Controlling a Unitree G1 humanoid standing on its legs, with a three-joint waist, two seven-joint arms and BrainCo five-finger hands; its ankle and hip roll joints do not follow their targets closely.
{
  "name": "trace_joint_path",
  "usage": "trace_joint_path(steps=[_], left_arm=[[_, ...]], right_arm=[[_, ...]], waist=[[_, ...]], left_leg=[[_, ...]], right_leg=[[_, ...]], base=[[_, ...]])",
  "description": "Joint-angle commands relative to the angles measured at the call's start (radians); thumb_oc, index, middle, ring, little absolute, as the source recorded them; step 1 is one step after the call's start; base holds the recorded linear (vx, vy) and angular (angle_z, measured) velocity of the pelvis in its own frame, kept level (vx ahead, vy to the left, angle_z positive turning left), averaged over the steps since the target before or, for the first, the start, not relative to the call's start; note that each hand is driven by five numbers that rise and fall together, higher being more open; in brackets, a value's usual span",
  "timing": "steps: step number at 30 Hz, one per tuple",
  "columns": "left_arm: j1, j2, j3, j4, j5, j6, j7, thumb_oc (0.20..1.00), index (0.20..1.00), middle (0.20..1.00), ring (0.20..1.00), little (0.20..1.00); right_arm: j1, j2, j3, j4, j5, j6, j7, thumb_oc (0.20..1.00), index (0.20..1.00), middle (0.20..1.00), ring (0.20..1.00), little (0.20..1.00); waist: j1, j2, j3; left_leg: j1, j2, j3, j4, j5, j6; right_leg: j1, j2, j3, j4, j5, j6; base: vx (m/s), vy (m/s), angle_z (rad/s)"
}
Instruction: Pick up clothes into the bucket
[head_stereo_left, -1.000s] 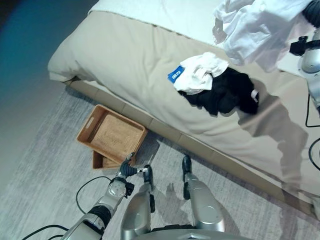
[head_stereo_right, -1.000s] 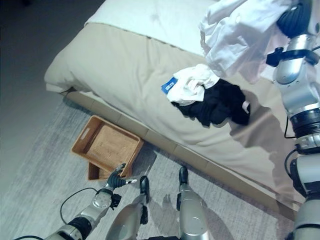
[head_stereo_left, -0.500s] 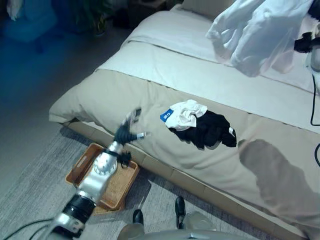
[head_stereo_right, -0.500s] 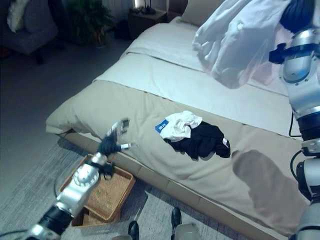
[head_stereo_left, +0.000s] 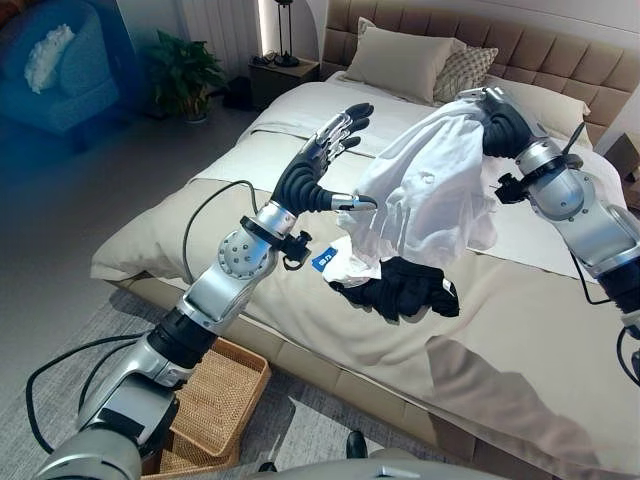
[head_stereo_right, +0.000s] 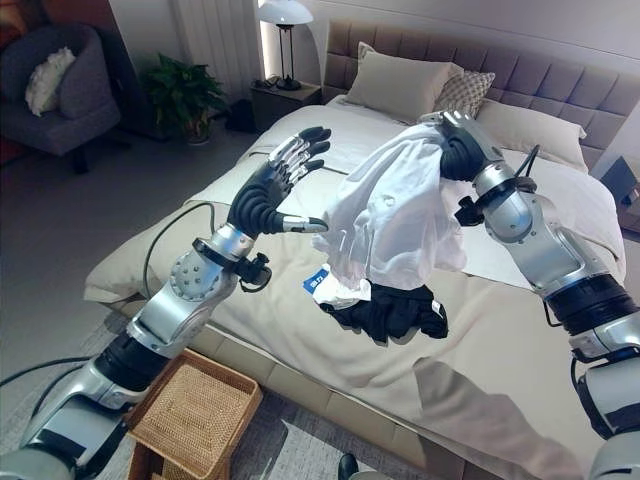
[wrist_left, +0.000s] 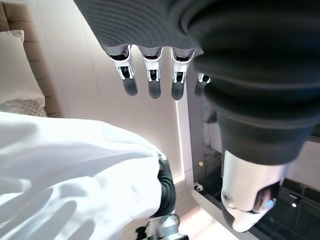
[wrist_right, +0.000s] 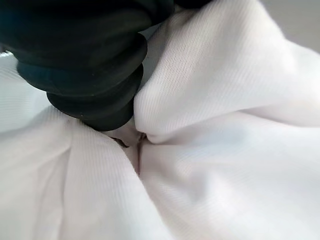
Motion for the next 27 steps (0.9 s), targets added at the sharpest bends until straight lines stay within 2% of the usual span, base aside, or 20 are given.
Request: trace_joint_path(steps=[1,10,11,17,23,27], left_arm=[[-0.059,-0.011,-0.028,0.061,0.056,-0.034,0.018,1.000,1.000,1.000,1.000,1.000],[-0.094,-0.062,-0.065,0.203,0.250,-0.008,0.059,1.000,1.000,1.000,1.000,1.000],[-0.091,-0.081,-0.062,0.243,0.297,-0.003,0.074,1.000,1.000,1.000,1.000,1.000],[-0.090,-0.149,-0.055,0.348,0.374,0.020,0.113,1.000,1.000,1.000,1.000,1.000],[-0.098,-0.180,-0.074,0.375,0.352,0.027,0.095,1.000,1.000,1.000,1.000,1.000],[-0.095,-0.209,-0.089,0.365,0.246,0.030,0.068,1.000,1.000,1.000,1.000,1.000]], right_arm=[[-0.035,0.016,-0.041,-0.021,0.055,-0.039,-0.009,0.200,0.200,0.200,0.200,0.200],[0.019,0.107,-0.112,-0.202,0.075,-0.078,-0.010,0.200,0.200,0.200,0.200,0.200],[0.025,0.133,-0.135,-0.263,0.073,-0.095,-0.014,0.200,0.200,0.200,0.200,0.200],[0.060,0.218,-0.179,-0.425,0.090,-0.134,-0.013,0.200,0.200,0.200,0.200,0.200],[0.062,0.270,-0.180,-0.519,0.117,-0.149,-0.006,0.200,0.200,0.200,0.200,0.200],[0.057,0.284,-0.156,-0.546,0.164,-0.148,0.017,0.200,0.200,0.200,0.200,0.200]], waist=[[0.021,-0.042,-0.058],[0.019,-0.031,-0.051],[0.018,-0.029,-0.047],[0.010,-0.025,-0.041],[0.006,-0.019,-0.032],[0.004,-0.020,-0.025]], left_leg=[[-0.053,-0.026,-0.040,0.100,-0.064,0.012],[-0.053,-0.028,-0.041,0.092,-0.057,0.014],[-0.055,-0.029,-0.040,0.095,-0.057,0.017],[-0.056,-0.032,-0.037,0.098,-0.058,0.024],[-0.061,-0.036,-0.038,0.102,-0.061,0.028],[-0.068,-0.036,-0.037,0.108,-0.060,0.029]], right_leg=[[0.022,-0.067,-0.041,0.119,-0.095,0.071],[0.026,-0.071,-0.046,0.104,-0.086,0.073],[0.024,-0.071,-0.044,0.104,-0.083,0.074],[0.022,-0.072,-0.035,0.104,-0.081,0.073],[0.015,-0.074,-0.031,0.107,-0.078,0.075],[0.007,-0.073,-0.030,0.109,-0.076,0.074]], base=[[0.00,0.000,0.00],[0.00,0.000,0.01],[0.00,0.000,0.00],[0.00,0.000,0.00],[0.00,0.000,0.00],[-0.01,-0.002,-0.04]])
